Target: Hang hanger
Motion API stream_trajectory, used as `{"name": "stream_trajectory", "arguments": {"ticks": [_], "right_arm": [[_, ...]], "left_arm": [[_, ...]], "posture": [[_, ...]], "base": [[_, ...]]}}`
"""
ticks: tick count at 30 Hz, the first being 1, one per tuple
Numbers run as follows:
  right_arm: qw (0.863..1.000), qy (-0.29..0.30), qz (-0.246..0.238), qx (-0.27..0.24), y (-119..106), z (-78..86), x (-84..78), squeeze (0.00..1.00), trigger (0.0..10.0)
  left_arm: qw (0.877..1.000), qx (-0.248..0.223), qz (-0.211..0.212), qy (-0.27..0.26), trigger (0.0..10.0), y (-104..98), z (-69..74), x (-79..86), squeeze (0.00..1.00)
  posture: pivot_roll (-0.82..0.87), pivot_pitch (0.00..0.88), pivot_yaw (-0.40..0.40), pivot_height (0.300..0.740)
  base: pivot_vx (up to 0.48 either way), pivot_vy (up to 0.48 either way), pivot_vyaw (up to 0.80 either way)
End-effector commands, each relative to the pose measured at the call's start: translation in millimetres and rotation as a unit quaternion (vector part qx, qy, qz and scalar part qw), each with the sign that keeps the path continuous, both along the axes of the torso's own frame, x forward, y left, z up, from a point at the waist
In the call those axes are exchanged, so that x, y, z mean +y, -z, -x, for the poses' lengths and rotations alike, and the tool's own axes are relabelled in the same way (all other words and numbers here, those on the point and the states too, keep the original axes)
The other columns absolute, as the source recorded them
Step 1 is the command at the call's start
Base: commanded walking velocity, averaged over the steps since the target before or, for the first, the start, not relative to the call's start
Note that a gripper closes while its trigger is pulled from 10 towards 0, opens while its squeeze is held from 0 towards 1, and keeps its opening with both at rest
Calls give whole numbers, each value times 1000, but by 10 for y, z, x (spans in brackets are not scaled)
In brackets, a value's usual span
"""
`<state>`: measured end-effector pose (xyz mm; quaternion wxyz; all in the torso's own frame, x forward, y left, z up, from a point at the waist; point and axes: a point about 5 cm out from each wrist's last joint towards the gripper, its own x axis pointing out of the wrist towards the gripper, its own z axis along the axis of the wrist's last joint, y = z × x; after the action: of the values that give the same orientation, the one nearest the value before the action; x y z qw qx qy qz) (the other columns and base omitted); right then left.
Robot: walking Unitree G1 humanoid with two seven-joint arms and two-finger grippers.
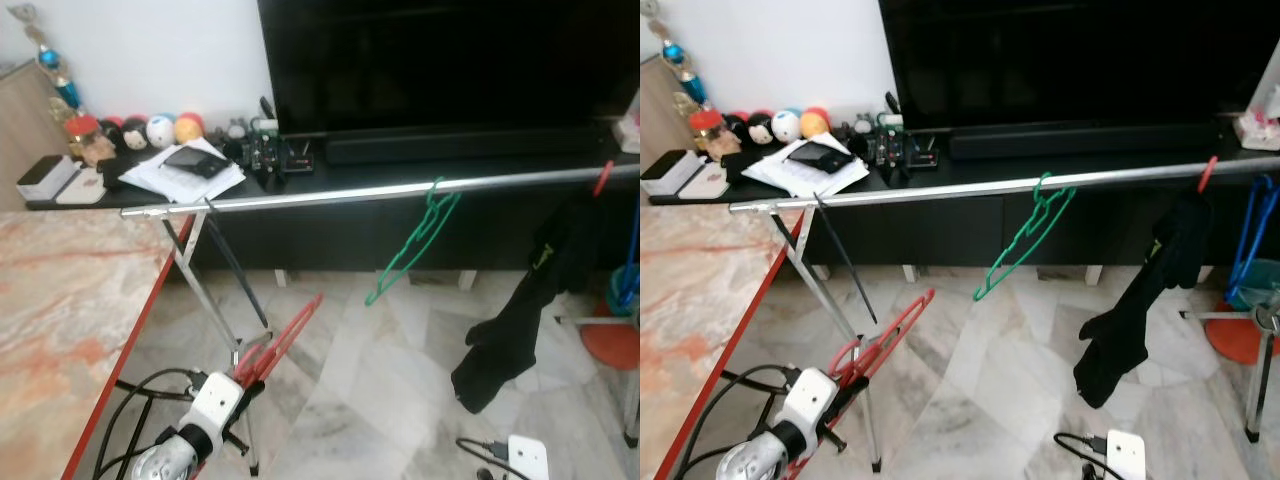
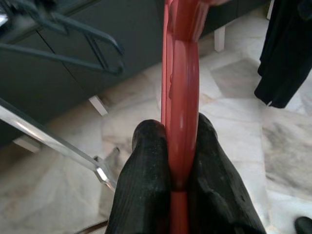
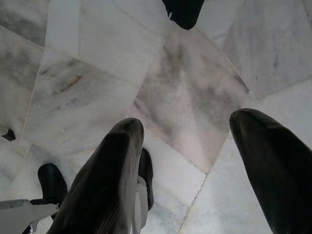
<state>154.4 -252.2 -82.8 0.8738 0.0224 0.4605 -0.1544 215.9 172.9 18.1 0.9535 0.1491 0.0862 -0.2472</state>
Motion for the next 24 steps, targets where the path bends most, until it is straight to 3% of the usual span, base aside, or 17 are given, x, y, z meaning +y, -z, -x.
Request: {"name": "stream_trajectory", "arguments": {"ticks": [1,7,11,14,18,24], "right_arm": [[1000,-4,-1,9,14,26,5,0,10000],[1000,-8,-1,10,13,25,3,0,10000],[1000,-7,0,9,13,26,1,0,10000],[1000,-3,1,9,13,29,-1,0,10000],[1000,-2,1,9,13,31,-3,0,10000],[1000,-2,1,9,14,36,-8,0,10000]], "left_arm": [[1000,-20,2,7,10000,-189,41,51,0],[999,-28,-19,27,10000,-344,125,92,0],[999,-42,-26,5,10000,-433,24,165,0],[998,-67,-10,-9,10000,-608,-106,132,0],[997,-79,5,-22,10000,-714,-172,107,0],[991,-113,62,-27,10000,-1011,-282,-107,0]], "posture": [[-40,0,77,740],[-30,0,74,740],[-33,0,76,740],[-34,0,76,740],[-35,0,76,740],[-35,0,75,740]], "base": [[0,0,0],[0,0,0],[0,0,0],[0,0,0],[0,0,0],[0,0,0]]}}
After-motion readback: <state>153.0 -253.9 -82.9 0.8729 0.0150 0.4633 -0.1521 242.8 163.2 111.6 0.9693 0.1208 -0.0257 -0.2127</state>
